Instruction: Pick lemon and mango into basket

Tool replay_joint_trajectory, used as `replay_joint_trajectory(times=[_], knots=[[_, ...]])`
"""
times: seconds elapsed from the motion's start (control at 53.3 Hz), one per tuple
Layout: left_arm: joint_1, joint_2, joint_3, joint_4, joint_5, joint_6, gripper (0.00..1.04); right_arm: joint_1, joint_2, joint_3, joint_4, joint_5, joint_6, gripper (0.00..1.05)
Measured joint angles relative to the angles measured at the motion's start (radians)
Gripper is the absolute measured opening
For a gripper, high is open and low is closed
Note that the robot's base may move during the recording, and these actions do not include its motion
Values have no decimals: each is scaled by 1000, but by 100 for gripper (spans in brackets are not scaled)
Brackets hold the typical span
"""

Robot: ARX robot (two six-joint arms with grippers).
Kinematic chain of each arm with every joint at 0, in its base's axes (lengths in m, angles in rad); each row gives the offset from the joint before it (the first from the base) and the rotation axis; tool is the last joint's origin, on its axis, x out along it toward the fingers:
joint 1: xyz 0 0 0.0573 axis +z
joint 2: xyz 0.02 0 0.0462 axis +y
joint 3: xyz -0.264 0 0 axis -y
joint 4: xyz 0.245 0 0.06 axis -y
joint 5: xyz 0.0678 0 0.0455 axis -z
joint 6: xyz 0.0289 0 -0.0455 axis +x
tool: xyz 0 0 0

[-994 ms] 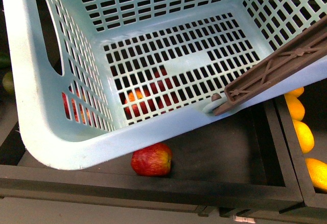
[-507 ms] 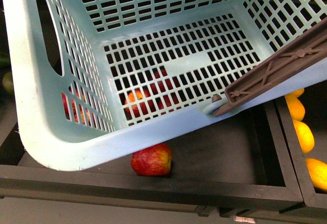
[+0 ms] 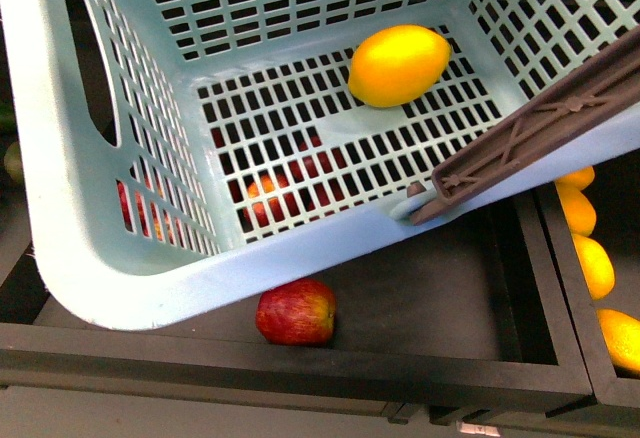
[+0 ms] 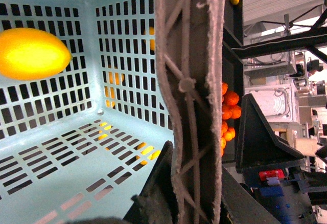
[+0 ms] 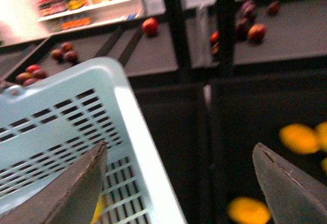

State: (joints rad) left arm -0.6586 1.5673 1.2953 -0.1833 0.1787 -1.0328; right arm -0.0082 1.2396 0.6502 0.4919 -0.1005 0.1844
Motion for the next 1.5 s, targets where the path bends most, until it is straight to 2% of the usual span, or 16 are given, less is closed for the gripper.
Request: replay_joint_trajectory(times=[0.038,0.131,0.15,0.488,0.9,1.051,1.201,1.351,1.369,1.501], knots=[[0,0,0,0,5,1,7,2,-15,-56,96,63,-55,77],[0,0,0,0,11,-5,7,3,-54,-155,191,96,-118,63],[0,0,0,0,11,-5,7,3,-74,-186,204,98,-130,58],[0,0,0,0,9,-6,7,6,-249,-406,241,100,-176,1],[0,0,0,0,10,-5,7,6,-544,-577,120,100,-179,2],[0,0,0,0,10,-4,7,6,-567,-583,113,101,-180,36],[0,0,0,0,6,-3,7,6,-567,-583,113,101,-180,60],[-12,0,0,0,18,-3,7,6,-568,-583,111,105,-180,95],[-14,0,0,0,27,-4,7,6,-568,-583,110,105,-180,98],[-13,0,0,0,29,-17,7,6,-569,-583,110,104,-181,96]])
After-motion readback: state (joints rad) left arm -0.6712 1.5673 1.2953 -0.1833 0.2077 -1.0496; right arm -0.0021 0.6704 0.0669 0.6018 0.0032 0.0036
